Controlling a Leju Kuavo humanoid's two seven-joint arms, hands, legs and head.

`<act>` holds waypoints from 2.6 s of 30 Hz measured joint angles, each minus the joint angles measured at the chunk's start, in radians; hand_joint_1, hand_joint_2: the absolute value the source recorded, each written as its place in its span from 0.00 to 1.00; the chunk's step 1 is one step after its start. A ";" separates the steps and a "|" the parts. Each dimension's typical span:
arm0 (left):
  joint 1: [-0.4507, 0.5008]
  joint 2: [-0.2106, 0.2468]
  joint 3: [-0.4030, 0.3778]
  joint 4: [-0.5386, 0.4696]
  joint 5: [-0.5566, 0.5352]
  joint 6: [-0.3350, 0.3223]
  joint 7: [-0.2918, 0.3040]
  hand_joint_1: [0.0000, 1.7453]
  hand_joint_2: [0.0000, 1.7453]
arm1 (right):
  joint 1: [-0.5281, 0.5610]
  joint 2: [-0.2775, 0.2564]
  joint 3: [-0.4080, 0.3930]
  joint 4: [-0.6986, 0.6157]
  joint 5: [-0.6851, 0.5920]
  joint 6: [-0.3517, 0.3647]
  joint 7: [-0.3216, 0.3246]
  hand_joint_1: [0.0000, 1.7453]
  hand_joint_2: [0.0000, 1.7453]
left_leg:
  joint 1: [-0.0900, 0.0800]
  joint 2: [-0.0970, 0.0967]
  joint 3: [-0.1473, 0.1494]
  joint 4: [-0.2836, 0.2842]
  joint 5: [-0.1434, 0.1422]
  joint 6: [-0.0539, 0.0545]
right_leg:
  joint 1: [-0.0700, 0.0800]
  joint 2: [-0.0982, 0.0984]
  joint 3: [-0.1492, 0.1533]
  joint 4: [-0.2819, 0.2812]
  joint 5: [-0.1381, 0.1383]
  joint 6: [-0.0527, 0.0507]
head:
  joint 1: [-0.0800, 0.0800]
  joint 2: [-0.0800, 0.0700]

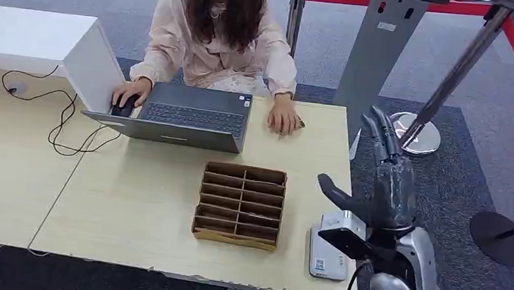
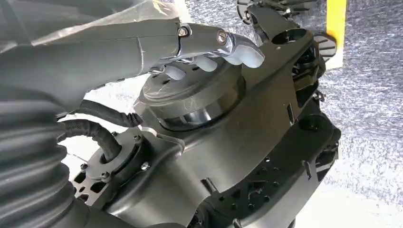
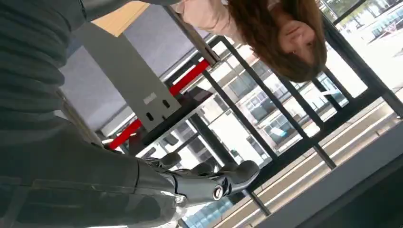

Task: Pass the card to the sensor for recognition and then transmit it.

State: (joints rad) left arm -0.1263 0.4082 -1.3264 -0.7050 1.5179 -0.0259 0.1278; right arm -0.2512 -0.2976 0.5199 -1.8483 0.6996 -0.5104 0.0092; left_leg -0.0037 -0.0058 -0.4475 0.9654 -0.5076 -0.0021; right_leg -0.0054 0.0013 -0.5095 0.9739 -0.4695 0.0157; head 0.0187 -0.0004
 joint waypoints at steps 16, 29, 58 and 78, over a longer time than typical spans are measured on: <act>-0.001 0.003 0.000 0.007 0.008 0.006 0.027 0.00 1.00 | -0.069 0.001 0.122 0.049 0.005 0.051 0.006 0.12 1.00 | 0.000 0.000 0.000 0.000 0.000 0.000 | 0.000 0.000 0.000 0.000 0.000 0.000 | 0.000 0.000; -0.001 0.026 0.000 -0.003 0.008 0.027 0.048 0.00 1.00 | -0.073 0.006 0.173 0.083 0.007 0.055 -0.002 0.16 1.00 | 0.000 0.000 0.000 0.000 0.000 0.000 | 0.000 0.000 0.000 0.000 0.000 0.000 | 0.000 0.000; -0.002 0.045 -0.003 -0.022 0.003 0.038 0.062 0.00 1.00 | -0.161 0.027 0.262 0.179 0.059 0.110 0.039 0.32 1.00 | 0.000 0.000 0.000 0.000 0.000 0.000 | 0.000 0.000 0.000 0.000 0.000 0.000 | 0.000 0.000; -0.003 0.045 -0.004 -0.025 0.002 0.035 0.064 0.00 1.00 | -0.211 0.041 0.310 0.226 0.079 0.140 0.063 0.44 1.00 | 0.000 0.000 0.000 0.000 0.000 0.000 | 0.000 0.000 0.000 0.000 0.000 0.000 | 0.000 0.000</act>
State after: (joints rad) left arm -0.1289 0.4528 -1.3302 -0.7298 1.5198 0.0088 0.1919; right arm -0.4627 -0.2567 0.8301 -1.6220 0.7786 -0.3708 0.0721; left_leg -0.0034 -0.0061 -0.4479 0.9653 -0.5076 -0.0022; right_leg -0.0052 0.0013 -0.5097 0.9741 -0.4695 0.0156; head 0.0187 -0.0004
